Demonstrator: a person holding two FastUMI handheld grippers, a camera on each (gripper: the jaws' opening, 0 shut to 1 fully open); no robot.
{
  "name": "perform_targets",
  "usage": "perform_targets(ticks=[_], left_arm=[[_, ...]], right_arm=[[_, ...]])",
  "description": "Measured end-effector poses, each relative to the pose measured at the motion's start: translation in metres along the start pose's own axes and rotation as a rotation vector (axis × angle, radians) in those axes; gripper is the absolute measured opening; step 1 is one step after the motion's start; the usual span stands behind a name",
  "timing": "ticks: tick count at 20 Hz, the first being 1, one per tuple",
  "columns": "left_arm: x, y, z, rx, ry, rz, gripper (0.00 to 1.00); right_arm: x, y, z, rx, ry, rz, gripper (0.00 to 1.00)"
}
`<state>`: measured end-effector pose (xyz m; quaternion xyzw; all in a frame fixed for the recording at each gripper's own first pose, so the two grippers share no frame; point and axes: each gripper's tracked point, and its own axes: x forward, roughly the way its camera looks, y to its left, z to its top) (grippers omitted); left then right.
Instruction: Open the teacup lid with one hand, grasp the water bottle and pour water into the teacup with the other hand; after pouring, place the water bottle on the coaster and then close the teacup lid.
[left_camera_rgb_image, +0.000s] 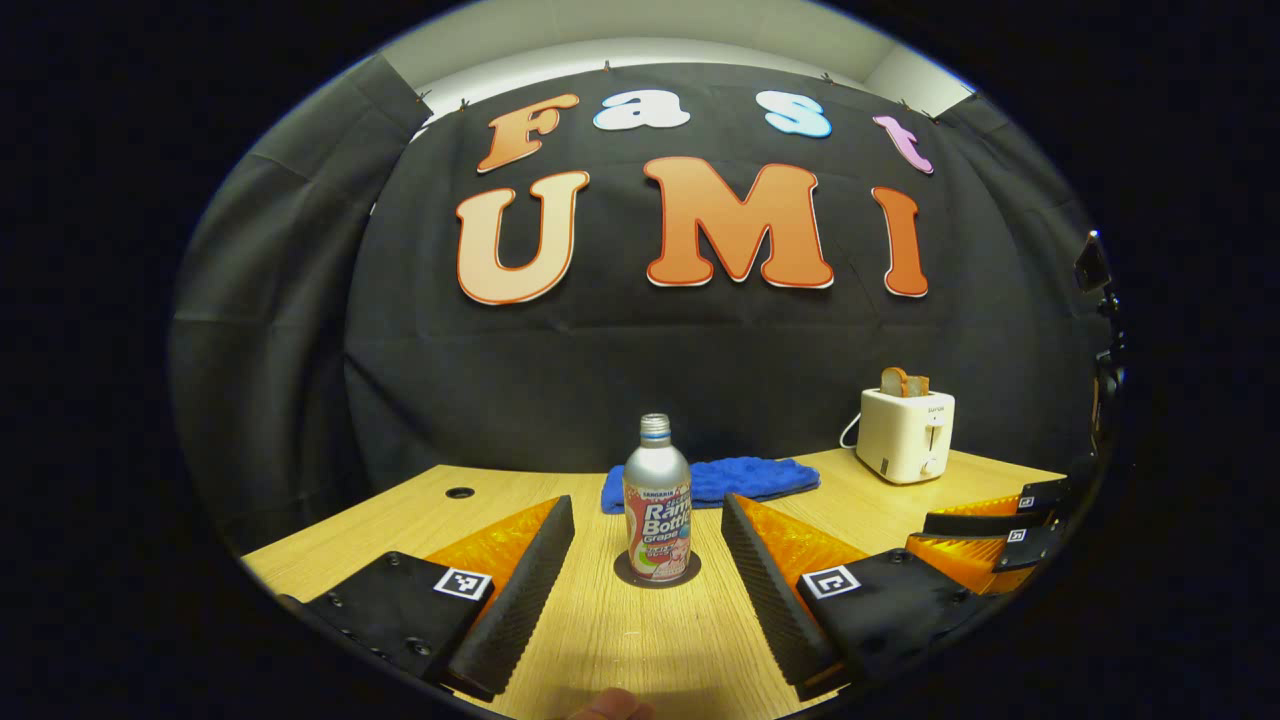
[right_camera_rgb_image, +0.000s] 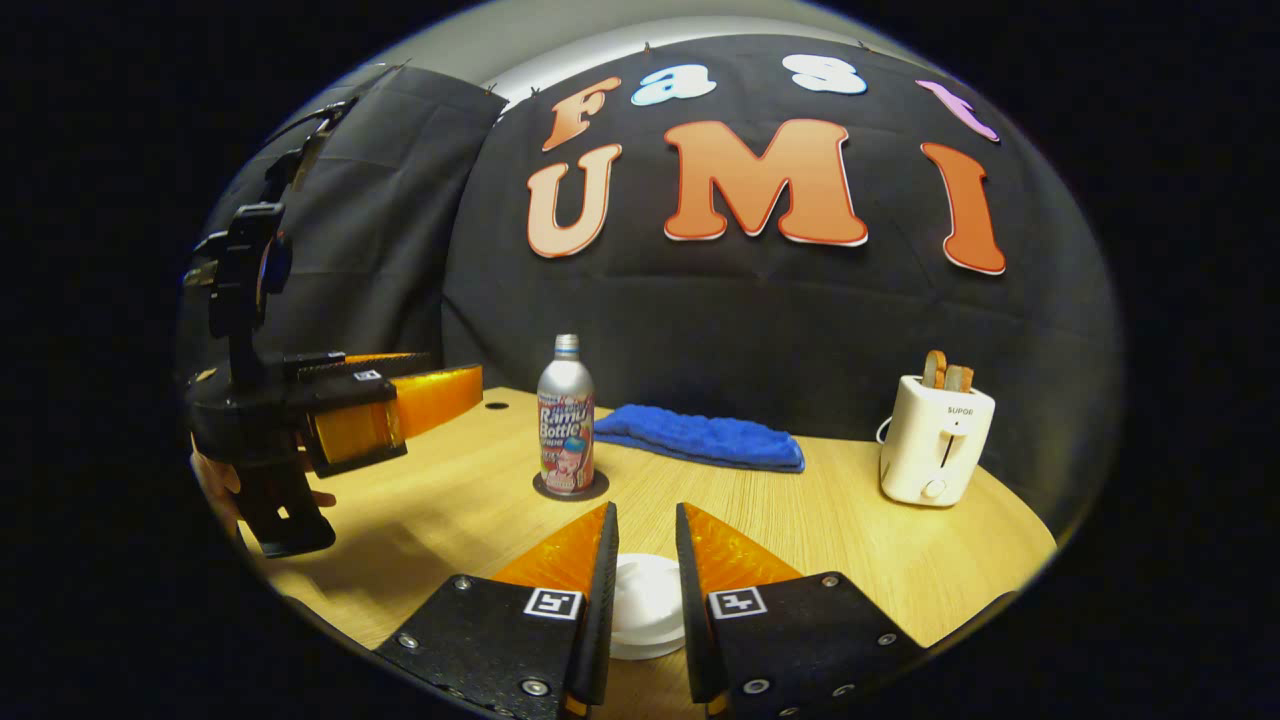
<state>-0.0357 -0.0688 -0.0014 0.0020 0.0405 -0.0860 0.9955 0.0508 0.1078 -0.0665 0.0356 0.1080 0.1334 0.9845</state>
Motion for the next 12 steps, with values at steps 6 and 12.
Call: perform_targets(ticks=[6, 12], left_arm=[[-0.010, -0.006, 0.026, -0.018, -0.062, -0.002, 0.92], [-0.014, 0.002, 0.023, -0.017, -0.045, 0.024, 1.00]], right_arm=[[-0.005, -0.019, 0.008, 0.009, -0.029, -0.025, 0.36], [-0.024, -0.042, 0.039, 0.032, -0.108, -0.065, 0.36]])
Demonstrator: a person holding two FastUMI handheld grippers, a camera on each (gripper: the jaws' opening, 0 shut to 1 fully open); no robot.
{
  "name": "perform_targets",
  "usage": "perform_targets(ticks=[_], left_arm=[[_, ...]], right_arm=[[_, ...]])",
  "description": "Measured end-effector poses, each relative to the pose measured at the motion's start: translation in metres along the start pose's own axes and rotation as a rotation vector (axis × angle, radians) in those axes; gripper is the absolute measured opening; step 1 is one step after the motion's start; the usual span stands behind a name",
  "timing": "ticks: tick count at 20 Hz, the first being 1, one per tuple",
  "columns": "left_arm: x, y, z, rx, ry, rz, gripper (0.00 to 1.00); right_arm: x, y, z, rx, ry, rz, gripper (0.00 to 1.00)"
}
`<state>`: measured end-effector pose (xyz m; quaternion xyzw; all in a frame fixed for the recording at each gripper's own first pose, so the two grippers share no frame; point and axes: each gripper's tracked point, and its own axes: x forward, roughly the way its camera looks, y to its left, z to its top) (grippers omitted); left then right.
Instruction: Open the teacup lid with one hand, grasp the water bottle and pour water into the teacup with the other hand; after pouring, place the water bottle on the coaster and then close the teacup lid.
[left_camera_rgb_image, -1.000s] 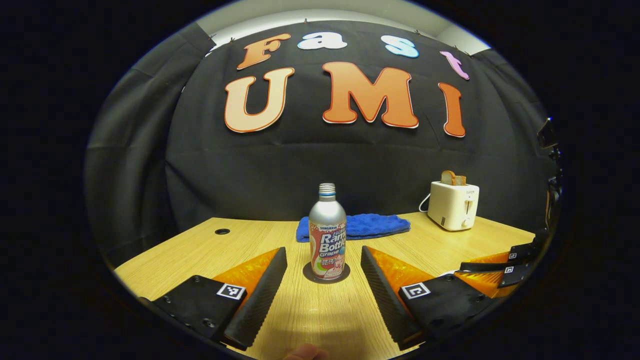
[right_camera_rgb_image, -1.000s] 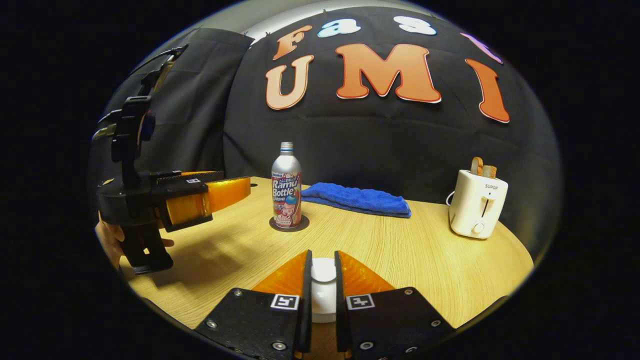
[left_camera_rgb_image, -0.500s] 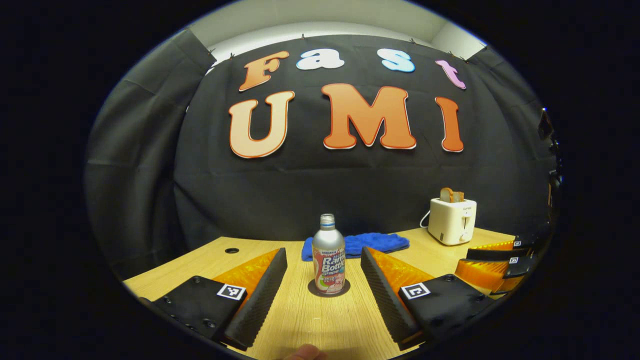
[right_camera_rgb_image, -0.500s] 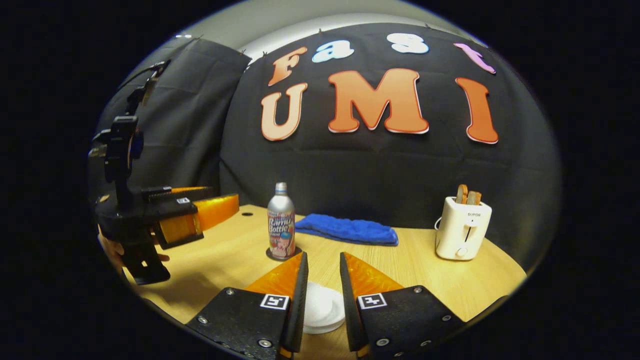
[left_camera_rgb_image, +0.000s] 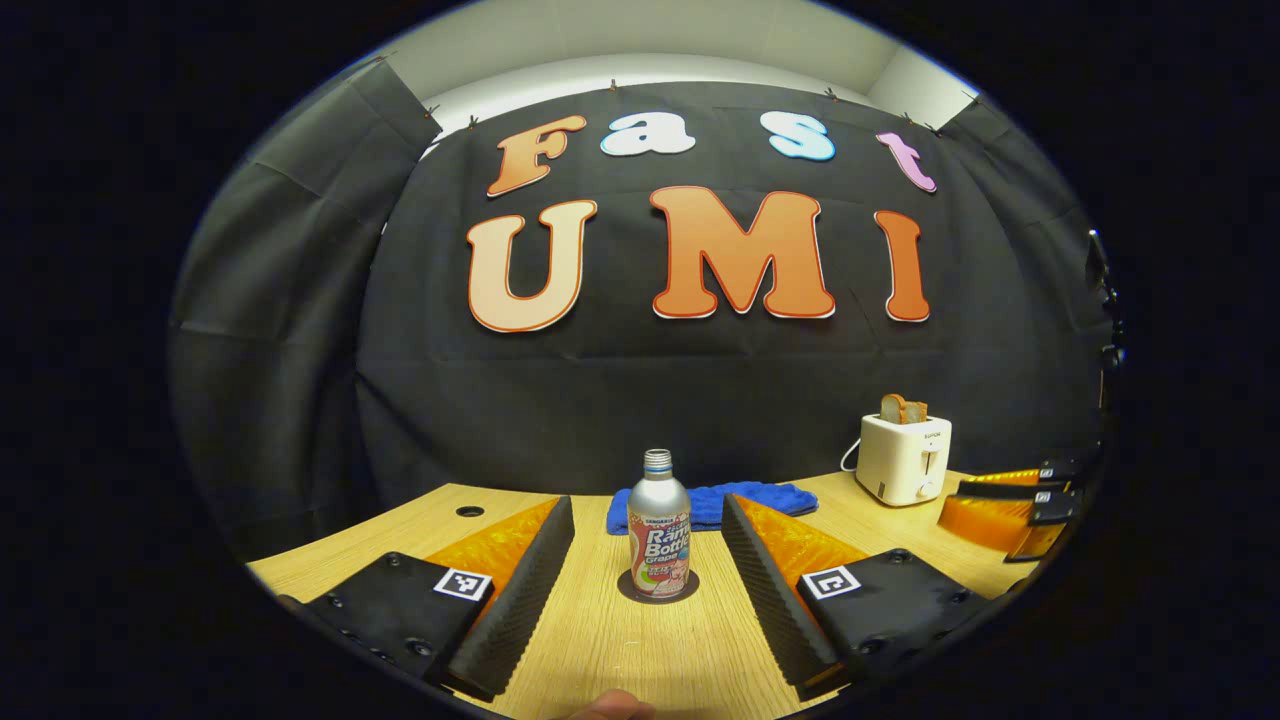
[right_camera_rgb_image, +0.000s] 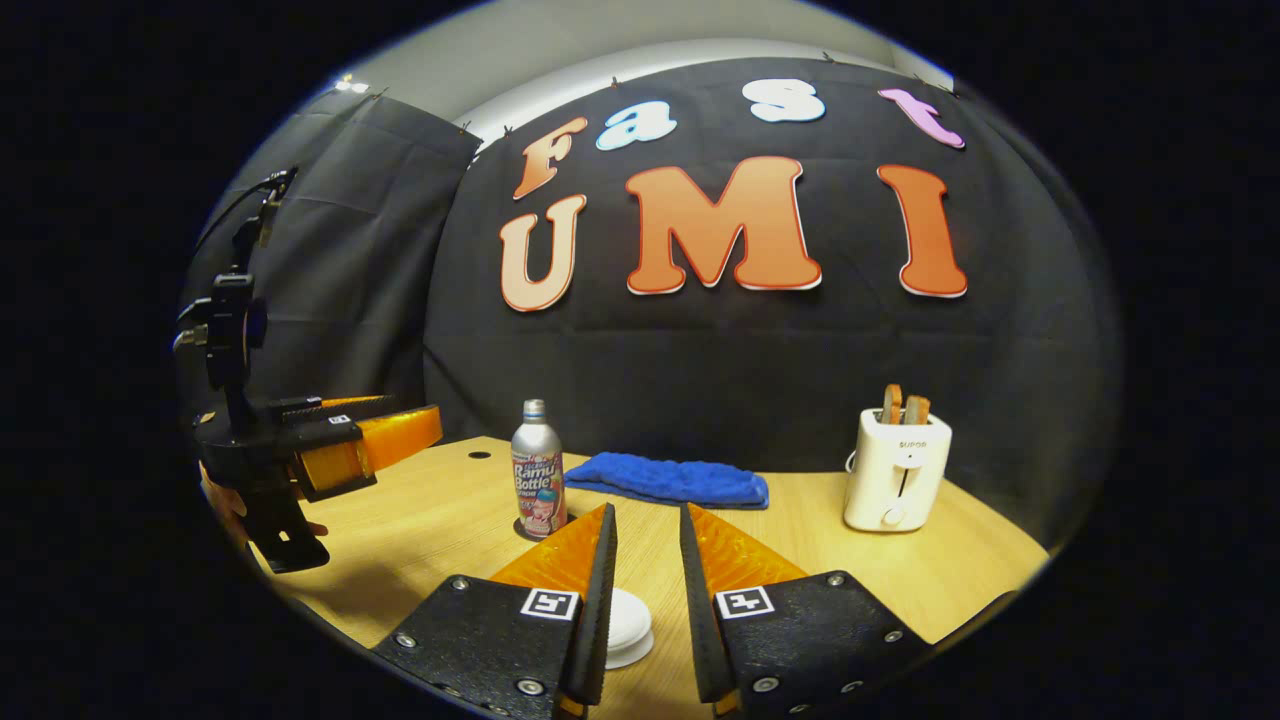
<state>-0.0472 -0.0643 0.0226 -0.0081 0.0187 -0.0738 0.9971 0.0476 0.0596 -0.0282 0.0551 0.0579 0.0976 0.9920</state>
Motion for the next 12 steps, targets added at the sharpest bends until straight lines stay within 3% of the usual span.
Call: perform_targets(ticks=[7, 10, 11, 12], left_arm=[[-0.014, 0.007, 0.012, -0.045, 0.007, 0.025, 0.97], [-0.023, 0.010, 0.020, -0.044, -0.003, 0.031, 1.00], [-0.027, 0.011, 0.023, -0.040, -0.009, 0.031, 1.00], [-0.030, 0.010, 0.028, -0.036, -0.018, 0.033, 0.97]], right_arm=[[-0.023, -0.016, 0.057, -0.026, -0.102, -0.032, 0.36], [-0.031, -0.016, 0.074, -0.060, -0.143, -0.032, 0.42], [-0.033, -0.017, 0.079, -0.061, -0.154, -0.037, 0.38], [-0.033, -0.016, 0.082, -0.064, -0.157, -0.035, 0.42]])
